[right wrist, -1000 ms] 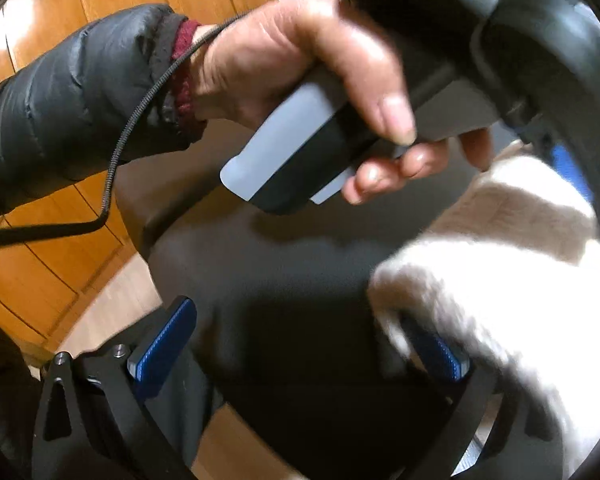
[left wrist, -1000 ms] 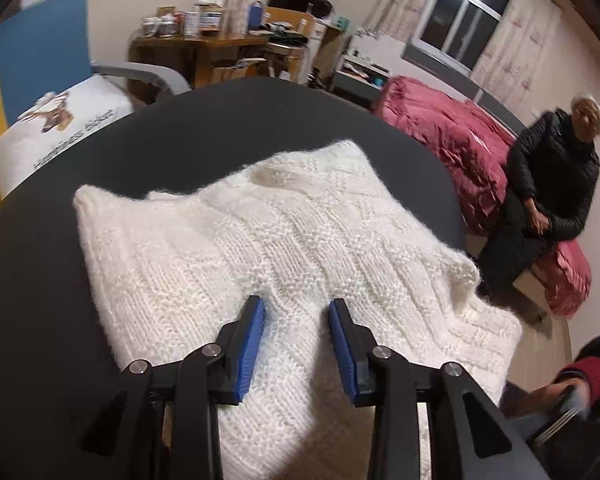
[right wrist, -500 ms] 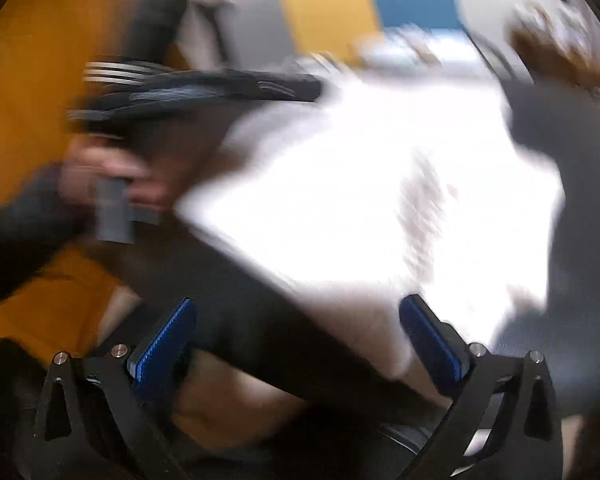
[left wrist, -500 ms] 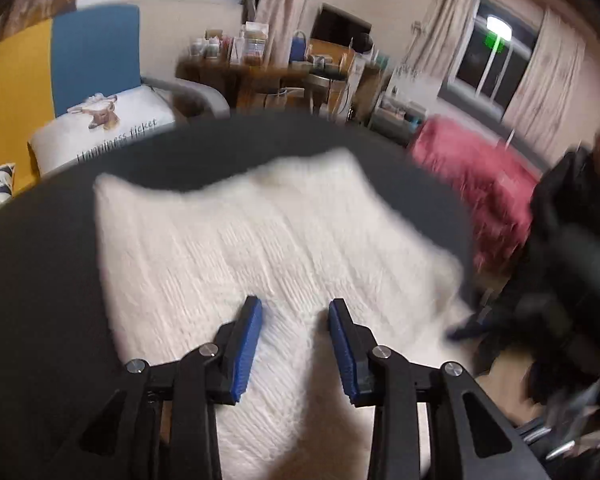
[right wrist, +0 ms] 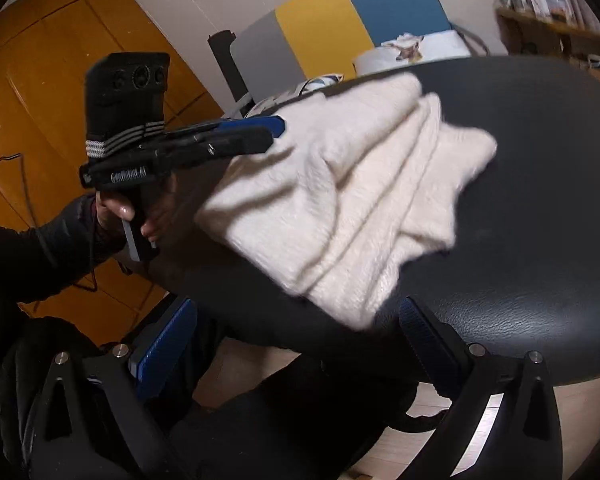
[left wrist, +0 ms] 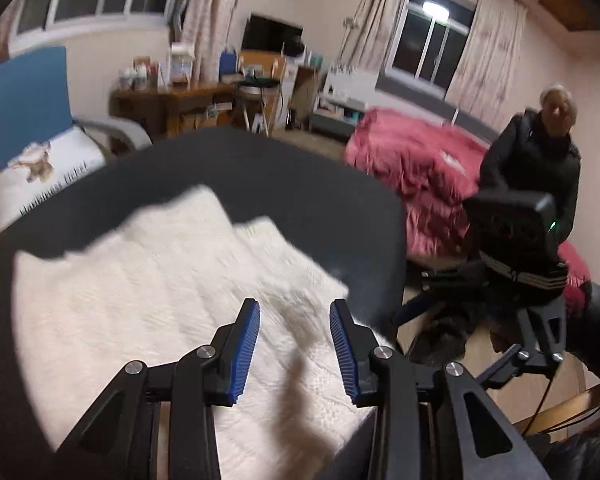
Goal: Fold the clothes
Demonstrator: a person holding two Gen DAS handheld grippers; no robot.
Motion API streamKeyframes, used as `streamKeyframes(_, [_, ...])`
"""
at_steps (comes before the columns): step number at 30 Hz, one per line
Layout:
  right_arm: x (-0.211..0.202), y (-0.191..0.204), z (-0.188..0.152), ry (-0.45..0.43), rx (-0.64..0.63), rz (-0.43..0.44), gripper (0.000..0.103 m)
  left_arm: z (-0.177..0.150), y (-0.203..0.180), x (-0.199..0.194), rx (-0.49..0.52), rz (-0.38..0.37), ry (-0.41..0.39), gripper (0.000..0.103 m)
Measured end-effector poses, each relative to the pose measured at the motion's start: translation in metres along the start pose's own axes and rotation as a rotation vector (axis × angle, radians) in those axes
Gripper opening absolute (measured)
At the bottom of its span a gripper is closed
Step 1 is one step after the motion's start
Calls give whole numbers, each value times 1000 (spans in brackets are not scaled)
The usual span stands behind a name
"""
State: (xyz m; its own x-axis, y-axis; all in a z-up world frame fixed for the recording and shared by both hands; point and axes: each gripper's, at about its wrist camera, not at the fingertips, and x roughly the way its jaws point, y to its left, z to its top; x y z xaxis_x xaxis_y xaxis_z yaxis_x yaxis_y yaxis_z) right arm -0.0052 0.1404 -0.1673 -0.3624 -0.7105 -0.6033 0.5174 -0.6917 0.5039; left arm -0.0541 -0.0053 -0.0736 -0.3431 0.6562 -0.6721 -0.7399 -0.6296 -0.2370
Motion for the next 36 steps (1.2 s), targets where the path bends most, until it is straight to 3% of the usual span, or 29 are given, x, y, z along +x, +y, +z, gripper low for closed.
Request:
streamKeyframes(5, [18,-4,12,16,-13,79,103,-13,6,3,-76,-9,-25,36])
streamKeyframes(11, [14,0,26,68,-53,205,103,-10,4,7,-67,-20,-31,36])
streamKeyframes(14, [19,4,33,177,-103,236,103,-12,6,19,-88,-31,-3,36])
streamKeyframes(18, [35,5,26,408,-176,295,103,-20,9,32,-69,-16,21,34])
streamKeyframes(22, [39,-3,26,464,-160,376,103,-15,9,32,-93,-17,41,34])
streamKeyframes(27, [22,3,29,408,-179,290,103,4,10,30,-63,-29,46,35])
streamKeyframes(30, [-7,-3,33,251,-116,223,103,15,14,41,-21,-16,54,35])
streamKeyframes(32, [-21,-13,33,129,-5,224,103,23,16,48,7,-7,59,35])
streamKeyframes(36, [-23,-17,26,-17,108,142,103,38,21,63,63,11,70,35])
